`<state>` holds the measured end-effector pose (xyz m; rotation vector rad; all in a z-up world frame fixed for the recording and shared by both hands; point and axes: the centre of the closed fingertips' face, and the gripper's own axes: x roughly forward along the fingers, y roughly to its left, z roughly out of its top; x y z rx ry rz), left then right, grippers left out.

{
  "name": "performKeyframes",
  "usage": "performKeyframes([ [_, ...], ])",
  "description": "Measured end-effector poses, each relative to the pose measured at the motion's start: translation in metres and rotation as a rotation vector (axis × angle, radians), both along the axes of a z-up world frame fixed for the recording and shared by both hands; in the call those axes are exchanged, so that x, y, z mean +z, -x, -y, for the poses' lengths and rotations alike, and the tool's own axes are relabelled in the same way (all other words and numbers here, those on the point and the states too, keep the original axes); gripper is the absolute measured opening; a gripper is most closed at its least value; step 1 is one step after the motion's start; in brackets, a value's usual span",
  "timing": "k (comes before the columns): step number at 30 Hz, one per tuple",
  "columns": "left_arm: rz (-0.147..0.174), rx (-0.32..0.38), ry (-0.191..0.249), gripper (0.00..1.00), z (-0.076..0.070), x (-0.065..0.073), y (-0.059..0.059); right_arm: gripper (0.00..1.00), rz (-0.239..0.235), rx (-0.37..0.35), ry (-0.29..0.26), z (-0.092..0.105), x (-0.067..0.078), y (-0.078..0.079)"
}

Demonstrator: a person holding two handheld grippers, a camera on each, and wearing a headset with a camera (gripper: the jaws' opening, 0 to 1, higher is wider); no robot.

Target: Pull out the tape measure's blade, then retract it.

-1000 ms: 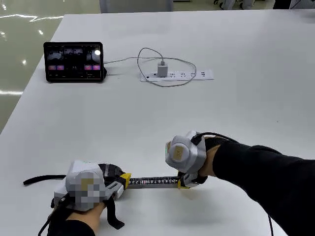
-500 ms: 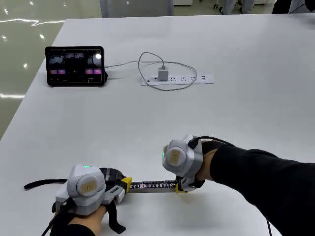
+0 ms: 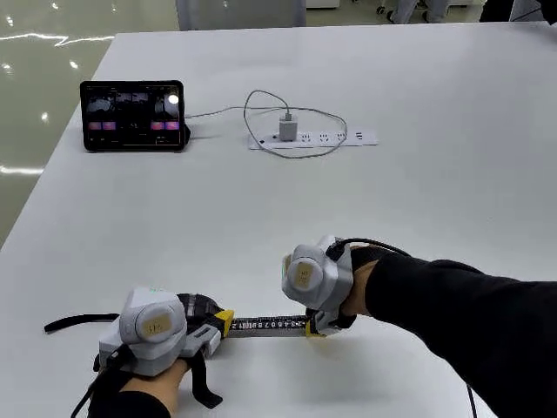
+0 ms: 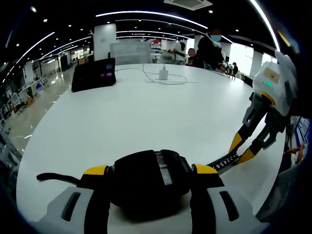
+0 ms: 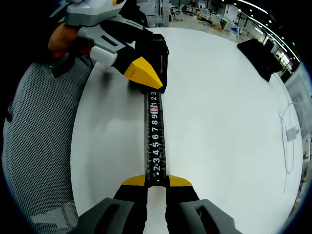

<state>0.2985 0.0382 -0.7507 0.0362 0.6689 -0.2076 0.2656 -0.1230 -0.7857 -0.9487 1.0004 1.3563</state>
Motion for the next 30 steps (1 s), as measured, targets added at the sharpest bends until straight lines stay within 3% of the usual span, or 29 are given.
performKeyframes([
  [30, -0.006, 0.002, -0.002, 0.62, -0.001, 0.0, 0.0, 0.1, 0.007, -0.045, -0.018, -0.019, 0.001, -0.001],
])
